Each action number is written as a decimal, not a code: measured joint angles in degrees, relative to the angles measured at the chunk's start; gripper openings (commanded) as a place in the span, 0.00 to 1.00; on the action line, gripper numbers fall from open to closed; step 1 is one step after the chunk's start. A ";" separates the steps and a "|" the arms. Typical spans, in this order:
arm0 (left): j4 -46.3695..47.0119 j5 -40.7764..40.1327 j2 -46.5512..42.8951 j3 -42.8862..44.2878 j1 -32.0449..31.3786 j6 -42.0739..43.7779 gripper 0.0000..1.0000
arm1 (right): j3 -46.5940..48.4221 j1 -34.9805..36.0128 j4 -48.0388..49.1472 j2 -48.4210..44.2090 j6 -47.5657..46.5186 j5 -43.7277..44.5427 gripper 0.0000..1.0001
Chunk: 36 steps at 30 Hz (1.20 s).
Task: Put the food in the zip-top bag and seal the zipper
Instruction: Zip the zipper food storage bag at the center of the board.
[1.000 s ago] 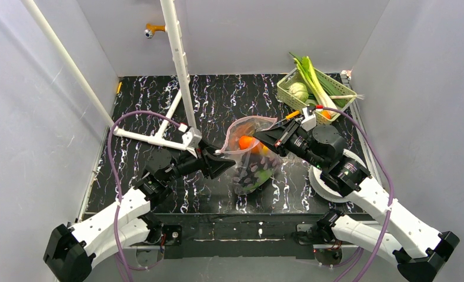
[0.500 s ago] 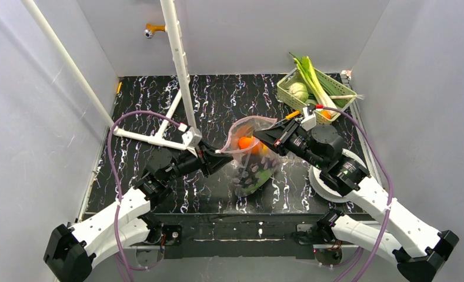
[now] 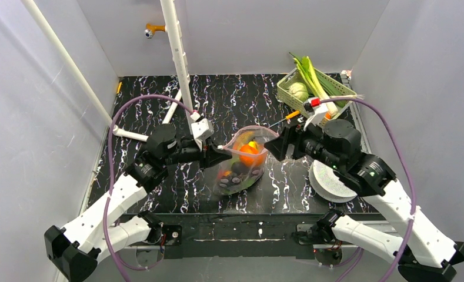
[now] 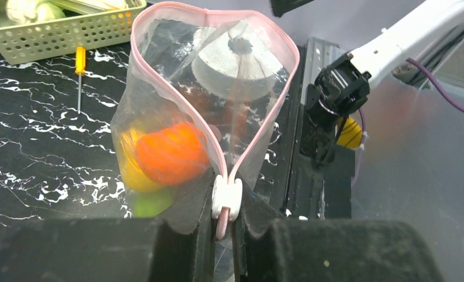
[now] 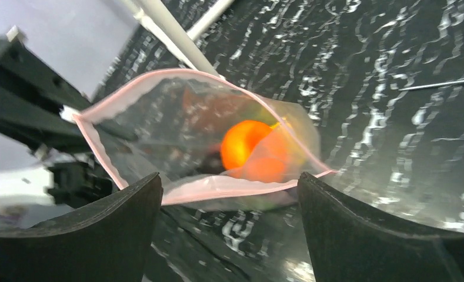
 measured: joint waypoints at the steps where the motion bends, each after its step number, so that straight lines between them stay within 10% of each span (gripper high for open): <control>1: -2.29 0.87 1.24 1.82 0.16 1.54 0.00 | 1.00 0.05 -2.03 -0.49 -2.75 0.17 0.92; 15: -9.67 3.45 3.82 3.93 1.27 4.65 0.00 | 14.48 15.12 -8.54 11.74 -22.33 -4.72 0.85; 27: -6.80 6.26 0.39 0.64 1.47 -0.32 0.00 | 13.32 16.65 -3.93 19.17 -22.82 -5.83 0.41; 32: -6.55 6.80 1.35 0.64 1.47 -1.14 0.00 | 8.63 16.65 0.37 17.41 -20.07 -5.11 0.41; 36: -6.45 6.90 1.51 0.64 1.47 -1.55 0.15 | 7.80 16.65 1.88 17.57 -17.89 -4.83 0.14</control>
